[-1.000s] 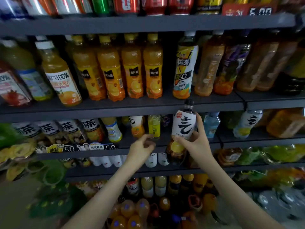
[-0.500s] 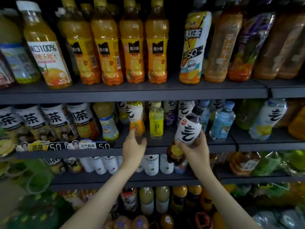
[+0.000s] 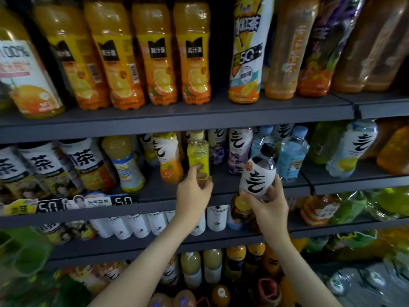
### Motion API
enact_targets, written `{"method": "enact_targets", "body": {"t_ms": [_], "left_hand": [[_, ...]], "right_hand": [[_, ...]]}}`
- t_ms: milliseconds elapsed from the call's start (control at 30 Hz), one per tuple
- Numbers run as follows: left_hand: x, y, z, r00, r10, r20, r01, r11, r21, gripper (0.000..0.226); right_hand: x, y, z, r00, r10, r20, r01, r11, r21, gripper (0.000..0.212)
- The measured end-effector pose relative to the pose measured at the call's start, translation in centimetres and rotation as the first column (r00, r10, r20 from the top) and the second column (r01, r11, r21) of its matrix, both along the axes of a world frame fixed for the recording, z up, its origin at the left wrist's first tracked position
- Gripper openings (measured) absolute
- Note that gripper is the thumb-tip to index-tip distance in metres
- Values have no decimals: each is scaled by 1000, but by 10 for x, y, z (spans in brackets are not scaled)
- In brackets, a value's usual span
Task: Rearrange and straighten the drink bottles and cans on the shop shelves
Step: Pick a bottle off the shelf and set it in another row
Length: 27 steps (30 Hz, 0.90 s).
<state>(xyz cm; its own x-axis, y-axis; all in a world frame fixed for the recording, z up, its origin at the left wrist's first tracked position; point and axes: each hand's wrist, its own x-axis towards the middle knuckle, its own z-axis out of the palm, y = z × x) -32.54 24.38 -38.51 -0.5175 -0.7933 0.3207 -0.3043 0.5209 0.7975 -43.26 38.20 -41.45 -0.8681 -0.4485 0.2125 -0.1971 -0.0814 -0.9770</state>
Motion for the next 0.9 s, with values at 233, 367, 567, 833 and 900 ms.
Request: {"method": "enact_targets", "body": {"t_ms": [233, 367, 567, 833, 900], "left_hand": [[-88, 29, 1, 992, -109, -65, 101, 989, -112, 42], [-121, 59, -7, 973, -219, -67, 207, 967, -152, 41], [-157, 112, 1, 962, -272, -13, 271, 961, -62, 59], [-237, 136, 3, 998, 51, 20, -54, 970, 238, 93], [-253, 139, -6, 986, 162, -51, -142, 953, 269, 90]], "right_hand": [[-46, 36, 0, 992, -121, -23, 120, 992, -47, 83], [-65, 61, -3, 986, -165, 40, 167, 983, -77, 89], [-85, 113, 14, 964, -259, 55, 260, 965, -18, 82], [-150, 162, 24, 965, -206, 160, 203, 979, 37, 87], [-166, 171, 20, 979, -116, 166, 111, 993, 42, 88]]}}
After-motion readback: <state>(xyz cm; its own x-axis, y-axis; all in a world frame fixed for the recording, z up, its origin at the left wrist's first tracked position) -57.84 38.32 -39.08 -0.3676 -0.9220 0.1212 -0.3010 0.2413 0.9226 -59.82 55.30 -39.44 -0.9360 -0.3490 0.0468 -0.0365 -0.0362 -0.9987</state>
